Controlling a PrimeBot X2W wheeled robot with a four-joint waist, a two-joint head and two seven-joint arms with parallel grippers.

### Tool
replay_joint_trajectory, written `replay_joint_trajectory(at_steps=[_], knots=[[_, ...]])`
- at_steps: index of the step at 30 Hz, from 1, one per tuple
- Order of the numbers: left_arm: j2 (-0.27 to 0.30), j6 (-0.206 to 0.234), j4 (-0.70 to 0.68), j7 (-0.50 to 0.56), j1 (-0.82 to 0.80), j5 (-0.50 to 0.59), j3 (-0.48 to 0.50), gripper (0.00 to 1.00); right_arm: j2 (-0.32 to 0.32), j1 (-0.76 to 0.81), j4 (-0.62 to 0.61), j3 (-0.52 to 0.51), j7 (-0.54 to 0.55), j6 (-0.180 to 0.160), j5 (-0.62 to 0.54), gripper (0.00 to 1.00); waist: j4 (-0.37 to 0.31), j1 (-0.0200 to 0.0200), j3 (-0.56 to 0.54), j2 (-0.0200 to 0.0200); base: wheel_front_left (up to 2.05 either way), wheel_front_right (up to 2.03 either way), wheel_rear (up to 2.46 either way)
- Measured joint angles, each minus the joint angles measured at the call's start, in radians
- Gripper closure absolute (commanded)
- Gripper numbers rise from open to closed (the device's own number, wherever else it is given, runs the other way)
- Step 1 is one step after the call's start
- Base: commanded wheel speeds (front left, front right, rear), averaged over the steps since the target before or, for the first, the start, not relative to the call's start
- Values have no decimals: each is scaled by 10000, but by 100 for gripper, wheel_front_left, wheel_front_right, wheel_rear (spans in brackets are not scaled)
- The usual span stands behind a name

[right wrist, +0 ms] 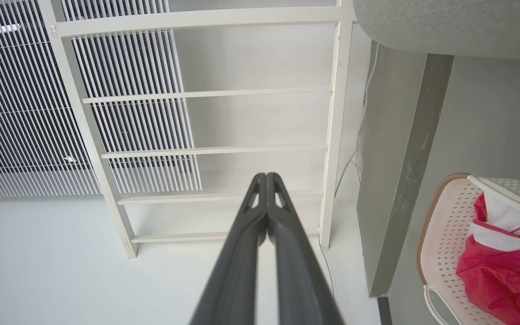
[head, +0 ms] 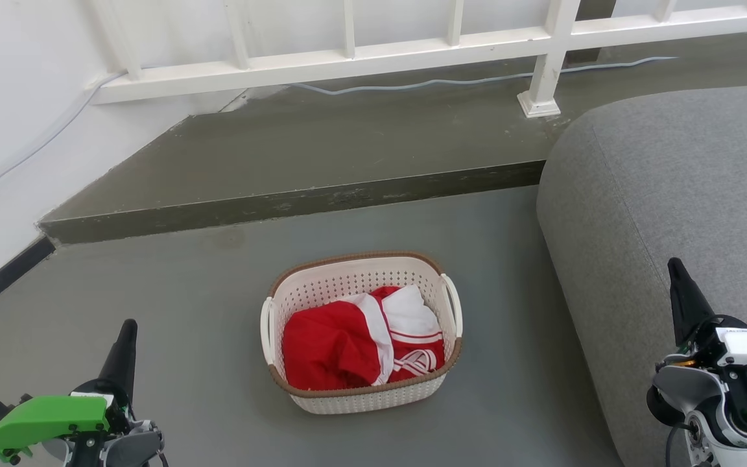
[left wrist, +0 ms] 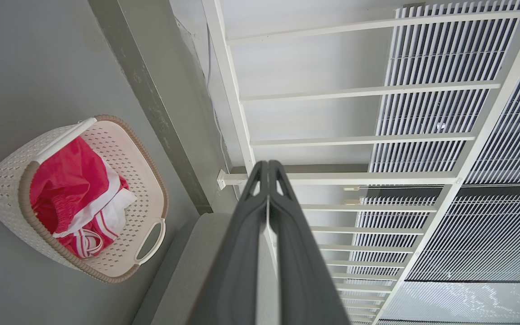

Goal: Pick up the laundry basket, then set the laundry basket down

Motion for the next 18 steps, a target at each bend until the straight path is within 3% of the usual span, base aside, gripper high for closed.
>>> replay_joint_trajectory(at_steps=[18], knots=[[-4, -4, 61, 2, -9, 0, 17, 100, 4, -7, 35, -12, 25, 0, -2, 100, 0, 0, -2, 0, 0, 0, 0]])
